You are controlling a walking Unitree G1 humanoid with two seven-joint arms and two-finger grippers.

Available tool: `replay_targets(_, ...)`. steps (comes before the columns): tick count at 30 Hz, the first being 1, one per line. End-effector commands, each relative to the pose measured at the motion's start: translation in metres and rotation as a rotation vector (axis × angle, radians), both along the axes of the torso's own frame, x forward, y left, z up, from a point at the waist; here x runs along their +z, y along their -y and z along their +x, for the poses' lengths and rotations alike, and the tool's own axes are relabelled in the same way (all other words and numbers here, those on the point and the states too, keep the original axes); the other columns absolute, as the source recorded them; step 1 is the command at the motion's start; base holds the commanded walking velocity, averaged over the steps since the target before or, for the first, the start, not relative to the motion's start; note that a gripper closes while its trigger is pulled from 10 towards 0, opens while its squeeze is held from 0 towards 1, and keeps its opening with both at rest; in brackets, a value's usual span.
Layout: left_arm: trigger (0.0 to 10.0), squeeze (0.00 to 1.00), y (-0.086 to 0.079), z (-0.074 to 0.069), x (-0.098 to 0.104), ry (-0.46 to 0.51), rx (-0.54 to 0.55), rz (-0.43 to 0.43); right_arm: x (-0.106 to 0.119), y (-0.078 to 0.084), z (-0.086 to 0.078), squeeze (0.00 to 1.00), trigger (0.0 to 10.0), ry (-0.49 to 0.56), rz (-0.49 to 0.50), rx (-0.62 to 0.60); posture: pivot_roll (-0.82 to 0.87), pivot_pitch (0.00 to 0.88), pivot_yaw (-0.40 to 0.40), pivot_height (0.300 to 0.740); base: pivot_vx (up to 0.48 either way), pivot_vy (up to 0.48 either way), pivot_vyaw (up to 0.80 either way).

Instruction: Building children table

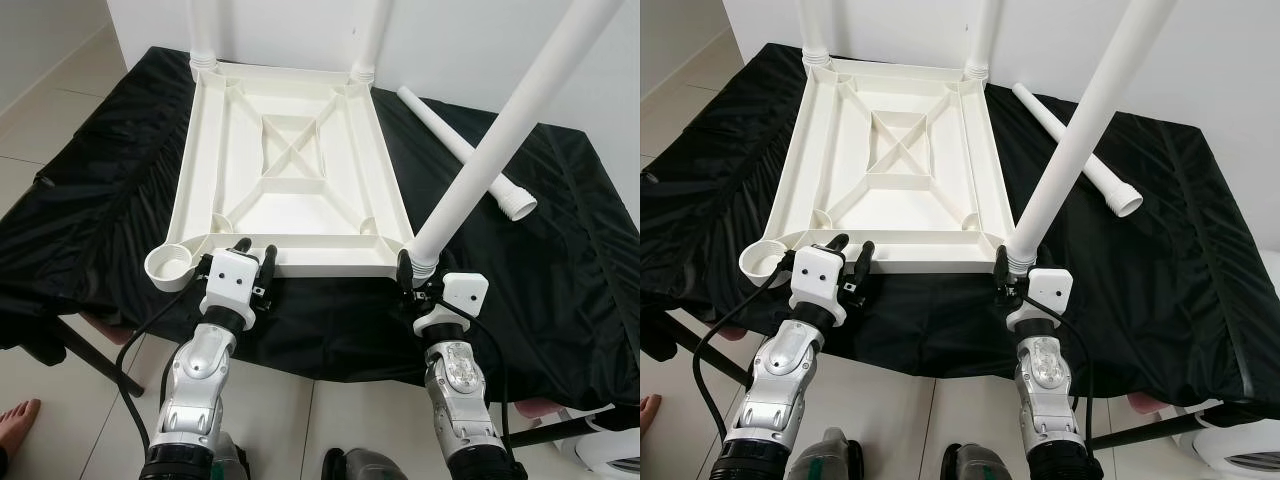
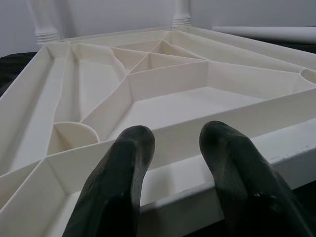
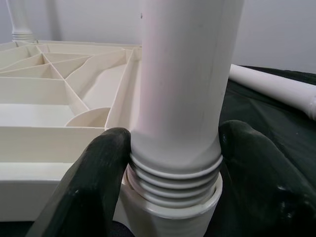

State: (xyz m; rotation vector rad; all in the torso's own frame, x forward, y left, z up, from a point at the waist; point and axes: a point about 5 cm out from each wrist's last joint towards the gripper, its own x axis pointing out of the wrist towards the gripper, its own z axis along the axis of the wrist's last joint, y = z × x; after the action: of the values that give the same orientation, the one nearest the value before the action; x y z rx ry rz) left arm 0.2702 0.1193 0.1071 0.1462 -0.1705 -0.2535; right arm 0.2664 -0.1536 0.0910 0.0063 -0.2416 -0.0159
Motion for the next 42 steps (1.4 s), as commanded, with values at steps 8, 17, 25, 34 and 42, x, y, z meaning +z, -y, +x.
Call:
replay_targets(8, 10.0, 0.0, 0.003, 0.002, -0.005, -0.035, 0.157, -0.089, -0.013, 0.009, -0.002, 0.0, 10.0, -0.071, 0.013, -0.042, 0.04, 0.047, -0.082, 0.74, 0.0, 0.0, 0.0)
replay_targets(17, 10.0, 0.0, 0.004, 0.004, -0.004, -0.028, 0.151, -0.078, -0.01, 0.007, -0.001, 0.0, 10.0, -0.057, -0.039, -0.043, 0.03, 0.053, -0.078, 0.74, 0.0, 0.0, 0.0)
replay_targets(25, 10.0, 0.0, 0.003, 0.007, -0.001, -0.017, 0.143, -0.074, -0.007, 0.006, -0.002, 0.0, 10.0, -0.036, -0.046, -0.045, 0.03, 0.056, -0.069, 0.74, 0.0, 0.0, 0.0)
replay_targets(34, 10.0, 0.0, 0.0, 0.006, 0.002, -0.011, 0.116, -0.063, 0.002, 0.008, -0.002, 0.0, 10.0, -0.004, -0.024, 0.0, 0.03, 0.064, -0.073, 0.74, 0.0, 0.0, 0.0)
replay_targets(42, 10.0, 0.0, 0.001, 0.006, 0.005, 0.001, 0.109, -0.059, 0.008, 0.011, 0.0, 0.0, 10.0, 0.015, -0.03, 0.026, 0.04, 0.057, -0.077, 0.74, 0.0, 0.0, 0.0)
